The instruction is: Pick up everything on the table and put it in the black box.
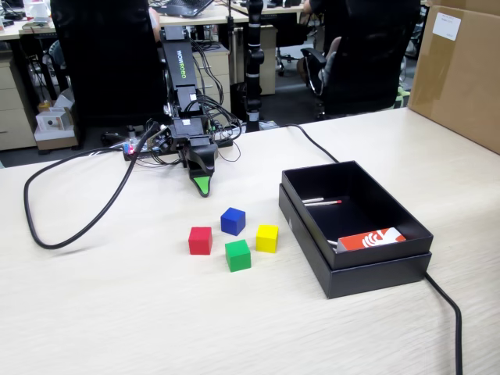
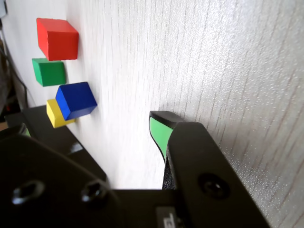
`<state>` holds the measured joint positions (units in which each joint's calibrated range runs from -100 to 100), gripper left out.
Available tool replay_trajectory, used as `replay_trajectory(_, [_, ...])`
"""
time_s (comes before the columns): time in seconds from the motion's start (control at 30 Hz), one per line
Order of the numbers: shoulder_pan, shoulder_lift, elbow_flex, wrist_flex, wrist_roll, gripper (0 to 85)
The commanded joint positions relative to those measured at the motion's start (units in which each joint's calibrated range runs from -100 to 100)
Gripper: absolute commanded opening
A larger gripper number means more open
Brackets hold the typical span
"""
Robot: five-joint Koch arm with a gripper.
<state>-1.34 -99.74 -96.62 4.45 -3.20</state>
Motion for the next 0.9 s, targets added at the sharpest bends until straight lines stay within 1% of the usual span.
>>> replay_trajectory(0.0, [0.29,0.31,-0.11,-3.89,-0.34,48.4])
replay_trajectory(0.7, [0.29,0.43,0.07,-3.89,-0.59,48.4])
replay_trajectory(0.77, [0.15,0.54,1.43,-5.53,-0.63,48.4])
replay_trajectory(0.87, [0.00,1.00,6.50,-11.84,-0.34,48.4])
